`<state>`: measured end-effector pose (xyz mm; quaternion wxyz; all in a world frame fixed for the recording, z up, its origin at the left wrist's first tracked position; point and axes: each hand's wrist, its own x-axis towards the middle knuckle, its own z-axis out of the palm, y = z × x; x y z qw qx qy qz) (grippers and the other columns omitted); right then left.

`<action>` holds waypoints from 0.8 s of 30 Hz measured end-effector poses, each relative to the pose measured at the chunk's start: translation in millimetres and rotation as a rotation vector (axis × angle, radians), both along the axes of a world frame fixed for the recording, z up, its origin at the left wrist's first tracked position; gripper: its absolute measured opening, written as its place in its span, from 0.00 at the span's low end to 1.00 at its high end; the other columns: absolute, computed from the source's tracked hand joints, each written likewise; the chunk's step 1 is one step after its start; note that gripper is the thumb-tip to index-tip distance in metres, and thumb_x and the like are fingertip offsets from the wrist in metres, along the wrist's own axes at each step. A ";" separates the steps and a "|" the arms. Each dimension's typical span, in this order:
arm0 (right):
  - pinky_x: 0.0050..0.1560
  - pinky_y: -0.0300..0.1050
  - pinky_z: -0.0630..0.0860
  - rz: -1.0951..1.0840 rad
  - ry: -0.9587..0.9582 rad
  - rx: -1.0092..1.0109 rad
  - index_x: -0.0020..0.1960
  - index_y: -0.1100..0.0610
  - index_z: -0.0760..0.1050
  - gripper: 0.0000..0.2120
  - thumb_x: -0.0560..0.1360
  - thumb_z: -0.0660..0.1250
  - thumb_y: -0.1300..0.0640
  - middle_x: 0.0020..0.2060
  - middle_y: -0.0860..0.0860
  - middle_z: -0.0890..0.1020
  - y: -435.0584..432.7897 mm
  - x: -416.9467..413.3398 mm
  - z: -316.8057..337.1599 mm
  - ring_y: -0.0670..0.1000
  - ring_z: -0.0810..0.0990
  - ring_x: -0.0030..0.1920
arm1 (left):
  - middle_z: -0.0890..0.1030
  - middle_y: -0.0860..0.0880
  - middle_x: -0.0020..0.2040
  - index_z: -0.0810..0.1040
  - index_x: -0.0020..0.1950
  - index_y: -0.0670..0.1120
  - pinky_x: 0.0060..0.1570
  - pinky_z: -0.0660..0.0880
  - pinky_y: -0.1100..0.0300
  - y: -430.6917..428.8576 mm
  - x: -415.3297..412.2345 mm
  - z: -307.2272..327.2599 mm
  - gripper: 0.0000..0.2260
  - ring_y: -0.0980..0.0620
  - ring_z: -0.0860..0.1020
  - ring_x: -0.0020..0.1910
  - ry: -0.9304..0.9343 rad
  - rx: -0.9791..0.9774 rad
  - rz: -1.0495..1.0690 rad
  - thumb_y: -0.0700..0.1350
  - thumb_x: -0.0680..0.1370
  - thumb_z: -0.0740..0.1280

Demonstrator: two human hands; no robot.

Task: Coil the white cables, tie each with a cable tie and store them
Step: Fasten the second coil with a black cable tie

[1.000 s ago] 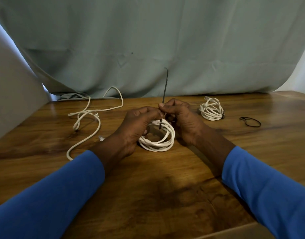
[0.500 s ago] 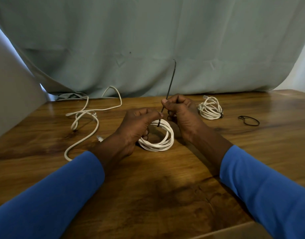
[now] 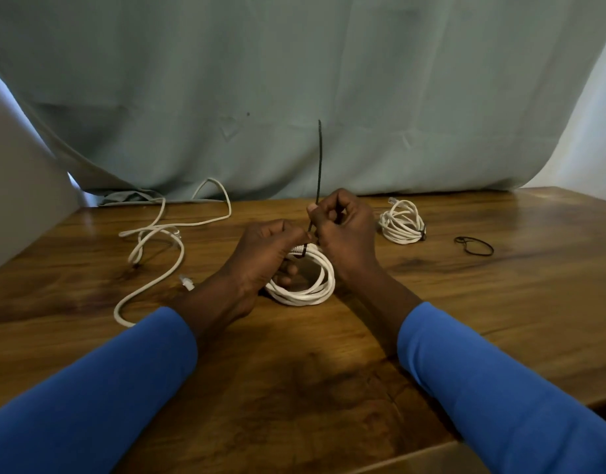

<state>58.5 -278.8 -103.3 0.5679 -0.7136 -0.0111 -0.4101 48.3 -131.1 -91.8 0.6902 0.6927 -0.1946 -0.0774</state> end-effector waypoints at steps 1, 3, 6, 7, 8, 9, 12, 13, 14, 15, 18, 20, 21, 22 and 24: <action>0.35 0.54 0.76 0.027 0.006 -0.009 0.39 0.60 0.76 0.11 0.76 0.74 0.58 0.31 0.61 0.79 -1.1 -0.6 0.0 0.62 0.76 0.31 | 0.79 0.47 0.32 0.83 0.34 0.51 0.26 0.68 0.62 1.7 0.2 -1.7 0.13 0.53 0.73 0.26 -0.012 -0.014 0.005 0.45 0.80 0.72; 0.34 0.54 0.75 0.155 0.075 0.075 0.41 0.59 0.79 0.11 0.79 0.72 0.54 0.30 0.59 0.79 -1.8 -4.6 2.2 0.59 0.74 0.30 | 0.79 0.48 0.33 0.84 0.36 0.50 0.27 0.69 0.62 5.4 2.6 -4.9 0.12 0.54 0.71 0.25 -0.019 -0.055 0.029 0.47 0.80 0.73; 0.37 0.48 0.73 0.368 0.212 0.186 0.48 0.61 0.83 0.13 0.83 0.67 0.52 0.31 0.55 0.78 3.7 -10.9 5.8 0.54 0.75 0.32 | 0.79 0.49 0.34 0.85 0.39 0.49 0.27 0.71 0.62 9.7 10.3 -6.8 0.09 0.55 0.72 0.27 -0.006 -0.138 0.102 0.46 0.79 0.73; 0.39 0.49 0.75 0.402 0.219 0.168 0.49 0.61 0.83 0.14 0.83 0.67 0.51 0.33 0.56 0.80 6.2 -11.1 5.7 0.55 0.77 0.34 | 0.80 0.48 0.35 0.85 0.39 0.49 0.27 0.72 0.61 10.5 11.8 -6.5 0.09 0.55 0.73 0.27 -0.012 -0.149 0.128 0.45 0.80 0.73; 0.43 0.51 0.77 0.433 0.212 0.153 0.49 0.61 0.83 0.13 0.82 0.69 0.51 0.36 0.58 0.82 8.7 -11.9 5.6 0.56 0.79 0.37 | 0.82 0.47 0.36 0.85 0.40 0.49 0.28 0.74 0.61 11.3 13.1 -6.2 0.09 0.55 0.75 0.28 -0.018 -0.160 0.151 0.45 0.80 0.73; 0.46 0.54 0.79 0.461 0.200 0.141 0.49 0.60 0.84 0.11 0.80 0.71 0.52 0.38 0.58 0.83 10.7 -11.9 5.3 0.58 0.81 0.40 | 0.83 0.46 0.38 0.85 0.40 0.49 0.30 0.76 0.60 12.0 14.5 -6.1 0.08 0.53 0.77 0.30 -0.026 -0.168 0.169 0.45 0.80 0.73; 0.56 0.64 0.82 0.480 0.183 0.073 0.55 0.61 0.83 0.07 0.78 0.74 0.59 0.45 0.61 0.85 16.1 -14.6 3.6 0.59 0.85 0.48 | 0.86 0.44 0.38 0.84 0.46 0.44 0.33 0.80 0.59 13.6 14.5 -3.6 0.03 0.50 0.82 0.31 -0.037 -0.204 0.204 0.43 0.79 0.73; 0.57 0.66 0.82 0.484 0.181 0.087 0.57 0.64 0.82 0.09 0.78 0.74 0.62 0.48 0.65 0.85 18.2 -16.1 3.6 0.60 0.84 0.49 | 0.86 0.44 0.38 0.84 0.49 0.42 0.32 0.80 0.60 14.1 15.2 -3.1 0.03 0.50 0.82 0.31 -0.053 -0.205 0.227 0.41 0.78 0.73; 0.57 0.65 0.82 0.499 0.180 0.127 0.58 0.66 0.81 0.11 0.77 0.74 0.63 0.51 0.68 0.84 19.7 -18.0 4.1 0.61 0.84 0.49 | 0.86 0.44 0.38 0.84 0.50 0.41 0.32 0.79 0.60 14.2 15.8 -3.2 0.03 0.51 0.82 0.30 -0.066 -0.203 0.249 0.40 0.78 0.73; 0.55 0.62 0.84 0.519 0.181 0.169 0.59 0.68 0.80 0.13 0.77 0.74 0.64 0.52 0.69 0.83 20.5 -19.4 4.5 0.60 0.84 0.49 | 0.86 0.45 0.39 0.84 0.50 0.42 0.32 0.79 0.59 14.9 17.8 -3.8 0.03 0.51 0.82 0.31 -0.090 -0.186 0.266 0.40 0.78 0.73; 0.40 0.40 0.81 0.551 0.194 0.202 0.59 0.71 0.80 0.12 0.77 0.73 0.67 0.45 0.61 0.85 22.7 -25.2 8.1 0.52 0.83 0.41 | 0.85 0.46 0.41 0.84 0.40 0.50 0.44 0.80 0.49 17.8 20.8 -1.9 0.08 0.48 0.83 0.41 -0.162 -0.146 0.297 0.39 0.77 0.71; 0.37 0.37 0.79 0.578 0.216 0.225 0.56 0.72 0.80 0.10 0.76 0.72 0.70 0.40 0.57 0.85 23.1 -27.0 9.1 0.49 0.82 0.37 | 0.84 0.46 0.40 0.84 0.36 0.51 0.48 0.80 0.46 19.7 21.9 0.8 0.12 0.47 0.82 0.43 -0.205 -0.122 0.305 0.39 0.77 0.70; 0.36 0.36 0.79 0.592 0.230 0.241 0.55 0.72 0.80 0.08 0.76 0.72 0.71 0.39 0.56 0.85 23.8 -27.7 10.5 0.48 0.82 0.35 | 0.83 0.46 0.38 0.83 0.35 0.50 0.46 0.79 0.48 20.1 21.0 2.7 0.12 0.49 0.81 0.42 -0.239 -0.093 0.309 0.39 0.77 0.69; 0.35 0.36 0.78 0.604 0.241 0.247 0.52 0.71 0.81 0.06 0.76 0.72 0.71 0.37 0.56 0.85 25.3 -29.0 12.7 0.47 0.82 0.34 | 0.82 0.46 0.36 0.82 0.35 0.48 0.43 0.77 0.50 19.9 20.6 3.6 0.13 0.50 0.79 0.39 -0.282 -0.055 0.314 0.39 0.78 0.67; 0.33 0.37 0.77 0.624 0.266 0.240 0.46 0.67 0.81 0.03 0.75 0.71 0.72 0.35 0.56 0.83 27.0 -29.8 15.5 0.49 0.80 0.33 | 0.76 0.49 0.32 0.77 0.34 0.47 0.38 0.71 0.54 18.4 17.5 5.0 0.14 0.54 0.74 0.34 -0.362 0.013 0.302 0.39 0.79 0.64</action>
